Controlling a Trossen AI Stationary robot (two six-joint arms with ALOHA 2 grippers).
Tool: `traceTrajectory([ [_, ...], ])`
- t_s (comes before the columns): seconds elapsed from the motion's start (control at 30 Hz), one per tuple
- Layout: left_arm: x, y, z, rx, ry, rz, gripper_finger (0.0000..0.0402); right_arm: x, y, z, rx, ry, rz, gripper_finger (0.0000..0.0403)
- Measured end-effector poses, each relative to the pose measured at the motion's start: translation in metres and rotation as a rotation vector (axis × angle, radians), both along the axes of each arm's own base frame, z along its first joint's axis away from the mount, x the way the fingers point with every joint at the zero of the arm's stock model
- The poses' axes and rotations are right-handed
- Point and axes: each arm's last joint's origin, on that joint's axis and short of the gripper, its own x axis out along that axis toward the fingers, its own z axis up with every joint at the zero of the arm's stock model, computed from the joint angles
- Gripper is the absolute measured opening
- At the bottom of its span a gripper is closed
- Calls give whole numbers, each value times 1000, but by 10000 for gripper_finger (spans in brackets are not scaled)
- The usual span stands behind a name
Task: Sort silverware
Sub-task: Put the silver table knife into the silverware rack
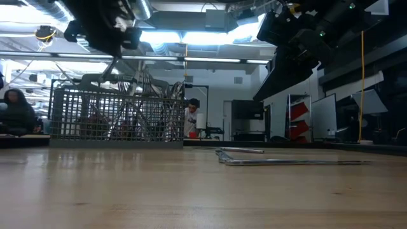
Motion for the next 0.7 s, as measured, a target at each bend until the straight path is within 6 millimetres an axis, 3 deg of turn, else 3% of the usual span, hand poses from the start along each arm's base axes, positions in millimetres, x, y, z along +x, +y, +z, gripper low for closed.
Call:
traceTrajectory([
  [0.2, 17, 2, -22, 52, 11, 56, 27, 0, 0, 0, 0, 1, 0, 46],
  [0.7, 29, -5, -68, 46, -58, 102, 44, -4, -1, -4, -10, 56, 0, 46],
])
